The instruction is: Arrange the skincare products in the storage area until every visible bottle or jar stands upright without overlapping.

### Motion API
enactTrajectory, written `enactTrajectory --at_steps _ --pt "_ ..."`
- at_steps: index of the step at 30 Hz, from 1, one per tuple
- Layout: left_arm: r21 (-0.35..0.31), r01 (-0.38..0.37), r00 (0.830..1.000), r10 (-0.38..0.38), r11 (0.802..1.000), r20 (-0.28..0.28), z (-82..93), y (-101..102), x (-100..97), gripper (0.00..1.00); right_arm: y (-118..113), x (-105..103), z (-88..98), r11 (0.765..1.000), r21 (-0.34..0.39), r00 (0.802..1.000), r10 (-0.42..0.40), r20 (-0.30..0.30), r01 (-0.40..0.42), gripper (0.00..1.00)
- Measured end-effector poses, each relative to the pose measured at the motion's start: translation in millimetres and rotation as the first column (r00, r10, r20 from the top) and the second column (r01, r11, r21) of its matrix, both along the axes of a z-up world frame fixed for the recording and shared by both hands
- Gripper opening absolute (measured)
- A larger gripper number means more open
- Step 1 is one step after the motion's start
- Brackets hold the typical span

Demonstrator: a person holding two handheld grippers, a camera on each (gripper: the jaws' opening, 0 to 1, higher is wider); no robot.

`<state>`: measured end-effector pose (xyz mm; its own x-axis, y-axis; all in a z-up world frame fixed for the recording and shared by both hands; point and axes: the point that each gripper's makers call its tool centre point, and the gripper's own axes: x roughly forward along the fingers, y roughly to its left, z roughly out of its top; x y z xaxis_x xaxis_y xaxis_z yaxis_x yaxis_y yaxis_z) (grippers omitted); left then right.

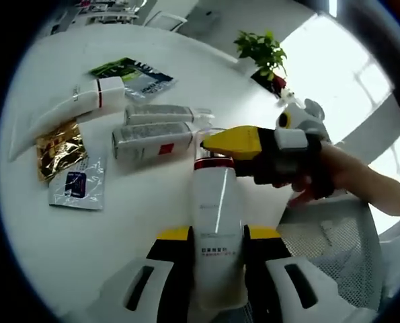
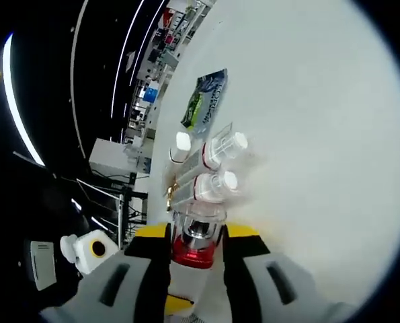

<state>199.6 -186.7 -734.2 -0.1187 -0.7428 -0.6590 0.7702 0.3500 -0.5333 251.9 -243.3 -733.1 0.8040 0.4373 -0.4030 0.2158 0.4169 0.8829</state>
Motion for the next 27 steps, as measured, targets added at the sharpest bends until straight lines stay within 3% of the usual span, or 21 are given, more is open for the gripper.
enactTrajectory --at_steps 5,8,9,16,21,22,25,26,27 --pt "0.010 0.071 0.991 -0.072 0.997 0.117 3.2 -7 -3.4 0.24 -3 3 1.6 0.998 0.046 0.999 -0.052 -0.014 0.052 0.32" --pt "0.021 0.071 0.984 -0.074 0.997 0.162 5.5 -10 -3.6 0.25 -9 3 9.7 0.995 0.071 0.997 -0.073 0.006 0.072 0.31" --pt "0.022 0.082 0.975 -0.085 0.996 0.205 7.3 -12 -1.0 0.25 -10 4 13.7 0.996 0.059 0.997 -0.069 0.023 0.068 0.31" --pt "0.010 0.098 0.938 -0.096 0.995 0.332 19.4 -20 4.8 0.25 -11 12 48.9 0.991 -0.133 0.983 0.000 0.185 0.025 0.30" --pt "-0.019 0.113 0.919 -0.097 0.993 0.382 28.2 -22 6.3 0.26 -5 15 77.0 0.950 -0.313 0.948 0.108 0.299 -0.009 0.29" --pt "-0.028 0.111 0.917 -0.092 0.993 0.387 30.2 -22 7.0 0.26 -2 16 86.4 0.931 -0.365 0.928 0.146 0.342 -0.011 0.29" --pt "-0.055 0.119 0.907 -0.086 0.991 0.411 35.1 -24 8.5 0.26 6 15 98.7 0.886 -0.462 0.896 0.231 0.380 -0.033 0.29" --pt "-0.065 0.120 0.906 -0.083 0.991 0.415 36.4 -25 9.1 0.26 9 14 104.9 0.864 -0.503 0.874 0.272 0.404 -0.036 0.29" --pt "-0.069 0.122 0.906 -0.083 0.990 0.415 37.0 -25 8.9 0.26 11 13 106.0 0.852 -0.522 0.870 0.290 0.398 -0.046 0.29"
